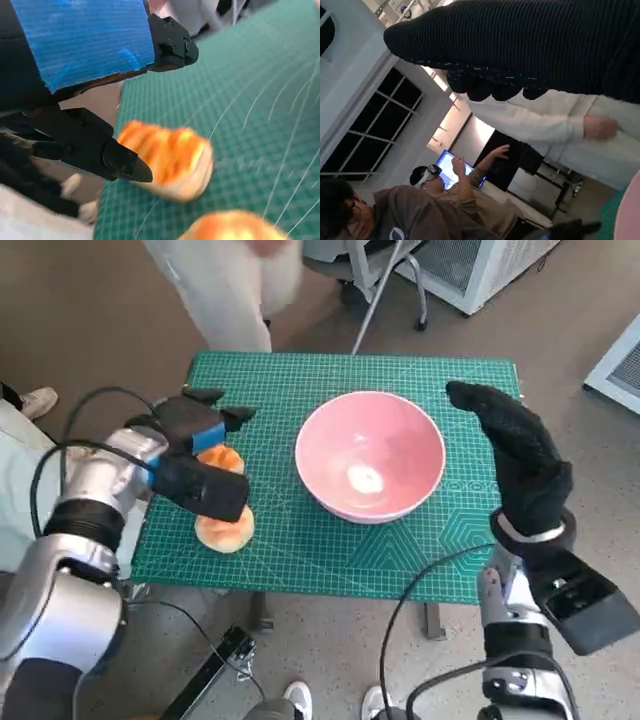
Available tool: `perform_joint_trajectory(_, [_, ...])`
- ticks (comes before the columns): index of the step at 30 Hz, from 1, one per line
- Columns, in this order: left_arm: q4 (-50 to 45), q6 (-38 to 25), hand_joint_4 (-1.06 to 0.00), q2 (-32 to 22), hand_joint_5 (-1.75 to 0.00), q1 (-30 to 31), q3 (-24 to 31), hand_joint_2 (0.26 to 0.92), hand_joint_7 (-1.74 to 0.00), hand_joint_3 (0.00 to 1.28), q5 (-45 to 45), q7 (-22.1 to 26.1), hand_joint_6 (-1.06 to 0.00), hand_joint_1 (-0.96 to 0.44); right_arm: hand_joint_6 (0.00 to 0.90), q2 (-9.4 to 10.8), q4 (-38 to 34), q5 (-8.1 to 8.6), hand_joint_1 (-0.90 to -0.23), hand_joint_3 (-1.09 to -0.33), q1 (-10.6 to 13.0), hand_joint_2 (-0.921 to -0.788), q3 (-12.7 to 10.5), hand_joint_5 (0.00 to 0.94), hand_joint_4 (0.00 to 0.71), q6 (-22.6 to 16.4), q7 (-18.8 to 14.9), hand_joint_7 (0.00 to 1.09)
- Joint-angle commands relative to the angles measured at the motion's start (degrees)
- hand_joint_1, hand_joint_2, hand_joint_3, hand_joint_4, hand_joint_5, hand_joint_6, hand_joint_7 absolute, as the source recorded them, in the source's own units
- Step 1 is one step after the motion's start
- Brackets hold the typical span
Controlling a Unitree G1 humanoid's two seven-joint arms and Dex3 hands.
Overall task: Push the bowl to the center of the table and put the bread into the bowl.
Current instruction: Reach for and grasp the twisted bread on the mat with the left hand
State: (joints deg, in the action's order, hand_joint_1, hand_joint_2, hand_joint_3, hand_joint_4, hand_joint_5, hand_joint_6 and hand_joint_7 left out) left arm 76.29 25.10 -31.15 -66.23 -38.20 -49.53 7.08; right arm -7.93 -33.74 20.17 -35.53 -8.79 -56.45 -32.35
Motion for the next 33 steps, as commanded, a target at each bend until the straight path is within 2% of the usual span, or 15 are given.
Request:
perform_joint_trajectory(1, [0.9,-2.4,-0.12,1.2,0.00,0.8,-1.7,0.735,0.00,0.00,-1.6,0.0,-0.23,-0.20,0.004,-0.5,0.4,-1.31,-0.569,-0.683,1.7,-0.921,-0.4,0.005,0.321,-0.2,1.1,0.83])
perform_joint_trajectory(9, [1.7,-5.9,-0.13,2.9,0.00,1.2,-4.0,0.755,0.00,0.01,-3.3,0.4,-0.23,-0.18,-0.001,-1.2,0.3,-2.30,-0.577,-0.697,2.1,-0.921,-0.6,0.007,0.327,-1.2,2.4,0.83])
perform_joint_trajectory(18, [2.2,-8.5,-0.17,4.3,-0.02,1.8,-5.5,0.786,-0.01,0.02,-4.2,0.8,-0.25,-0.13,-0.001,-1.1,0.9,-1.91,-0.593,-0.696,2.5,-0.921,-0.2,0.006,0.326,-0.7,2.7,0.82])
perform_joint_trajectory(28, [2.6,-10.6,-0.29,5.7,-0.03,3.2,-6.0,0.844,-0.04,0.03,-4.7,-3.7,-0.37,-0.10,-0.001,-0.8,1.7,-2.19,-0.595,-0.695,3.0,-0.921,0.1,0.006,0.326,-0.7,3.0,0.82])
perform_joint_trajectory(33, [2.9,-11.4,-0.39,6.5,-0.03,4.1,-6.3,0.900,-0.07,0.04,-5.0,-6.8,-0.50,-0.07,-0.001,-0.9,2.5,-2.23,-0.585,-0.696,3.4,-0.921,0.3,0.005,0.326,-0.6,3.1,0.81])
